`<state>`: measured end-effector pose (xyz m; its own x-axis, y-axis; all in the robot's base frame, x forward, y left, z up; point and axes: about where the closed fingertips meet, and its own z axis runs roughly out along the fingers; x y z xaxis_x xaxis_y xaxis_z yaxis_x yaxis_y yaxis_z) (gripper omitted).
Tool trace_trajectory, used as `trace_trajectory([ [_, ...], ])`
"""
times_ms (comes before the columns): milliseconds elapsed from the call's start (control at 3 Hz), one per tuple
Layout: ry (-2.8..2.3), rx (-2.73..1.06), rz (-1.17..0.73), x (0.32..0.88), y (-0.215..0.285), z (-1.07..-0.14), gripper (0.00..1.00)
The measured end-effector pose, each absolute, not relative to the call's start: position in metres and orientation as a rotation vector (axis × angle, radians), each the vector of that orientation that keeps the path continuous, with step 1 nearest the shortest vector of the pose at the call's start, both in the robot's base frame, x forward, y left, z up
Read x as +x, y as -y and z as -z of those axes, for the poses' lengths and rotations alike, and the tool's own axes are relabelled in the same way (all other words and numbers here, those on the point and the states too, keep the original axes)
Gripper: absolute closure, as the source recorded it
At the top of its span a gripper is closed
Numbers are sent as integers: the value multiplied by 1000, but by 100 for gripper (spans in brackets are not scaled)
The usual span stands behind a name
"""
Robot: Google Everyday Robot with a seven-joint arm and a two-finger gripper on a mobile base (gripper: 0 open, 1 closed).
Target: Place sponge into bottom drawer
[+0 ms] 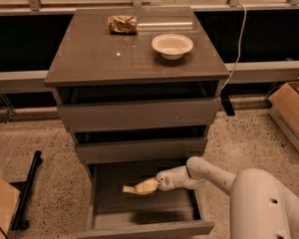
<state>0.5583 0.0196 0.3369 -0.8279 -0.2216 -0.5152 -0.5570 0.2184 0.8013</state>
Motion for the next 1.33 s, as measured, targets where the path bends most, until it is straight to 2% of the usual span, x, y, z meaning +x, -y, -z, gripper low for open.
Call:
trace_trajectory([
  [667, -2311, -672, -1630, 544, -26, -260, 98],
  [1333, -2345, -642, -1579, 546, -23, -224, 52],
])
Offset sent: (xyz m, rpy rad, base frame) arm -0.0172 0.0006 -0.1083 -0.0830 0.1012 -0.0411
